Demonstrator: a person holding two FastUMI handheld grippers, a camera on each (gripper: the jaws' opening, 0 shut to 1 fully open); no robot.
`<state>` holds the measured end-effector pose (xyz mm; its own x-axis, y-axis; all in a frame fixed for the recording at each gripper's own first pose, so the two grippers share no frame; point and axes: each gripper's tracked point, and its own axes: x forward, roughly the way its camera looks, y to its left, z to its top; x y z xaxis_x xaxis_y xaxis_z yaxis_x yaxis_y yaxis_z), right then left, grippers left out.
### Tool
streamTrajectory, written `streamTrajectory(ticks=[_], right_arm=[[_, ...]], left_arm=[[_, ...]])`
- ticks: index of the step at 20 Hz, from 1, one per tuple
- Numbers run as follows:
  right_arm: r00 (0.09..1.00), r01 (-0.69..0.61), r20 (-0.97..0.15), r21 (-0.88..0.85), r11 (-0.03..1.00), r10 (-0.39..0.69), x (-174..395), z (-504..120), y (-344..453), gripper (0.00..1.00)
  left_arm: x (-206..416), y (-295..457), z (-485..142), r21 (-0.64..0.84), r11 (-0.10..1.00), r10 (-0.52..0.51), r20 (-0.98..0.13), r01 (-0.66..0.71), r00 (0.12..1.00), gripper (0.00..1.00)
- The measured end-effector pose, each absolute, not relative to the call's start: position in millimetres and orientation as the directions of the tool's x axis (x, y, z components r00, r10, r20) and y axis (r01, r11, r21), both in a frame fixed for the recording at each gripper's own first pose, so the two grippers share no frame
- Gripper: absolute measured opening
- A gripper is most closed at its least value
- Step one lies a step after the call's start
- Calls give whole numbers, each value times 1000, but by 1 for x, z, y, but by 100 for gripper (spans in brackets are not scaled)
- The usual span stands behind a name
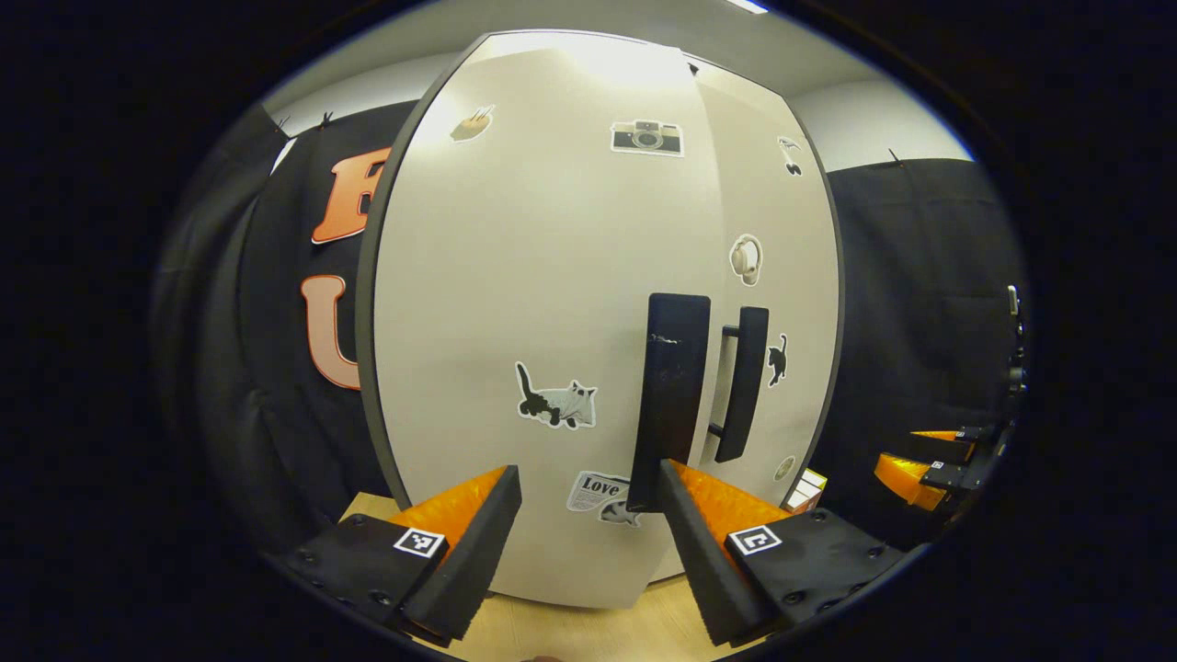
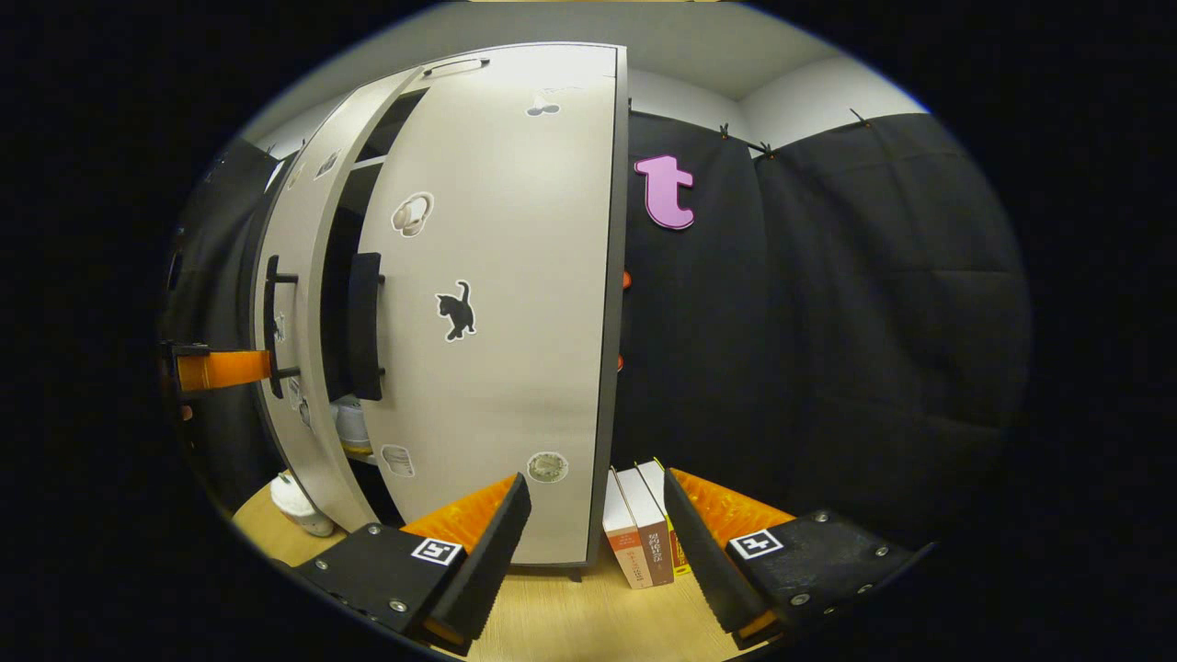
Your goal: Grab one shoe with the right hand and put it into the shoe cabinet, grab the other shoe with the left hand and put it into the shoe cabinet; then close the right door with the right hand and the left door with the left hand.
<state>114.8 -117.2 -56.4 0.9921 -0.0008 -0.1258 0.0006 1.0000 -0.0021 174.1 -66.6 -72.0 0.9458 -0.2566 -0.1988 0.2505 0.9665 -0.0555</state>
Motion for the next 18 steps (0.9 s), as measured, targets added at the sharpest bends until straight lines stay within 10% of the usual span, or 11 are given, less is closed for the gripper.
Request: streamTrajectory(ticks=[18], right_arm=[[995,-79,-66,34,996,81,120,41,-123,91]], left_arm=[[164,-66,-33,-17,985,-171,-186,171,968,96]])
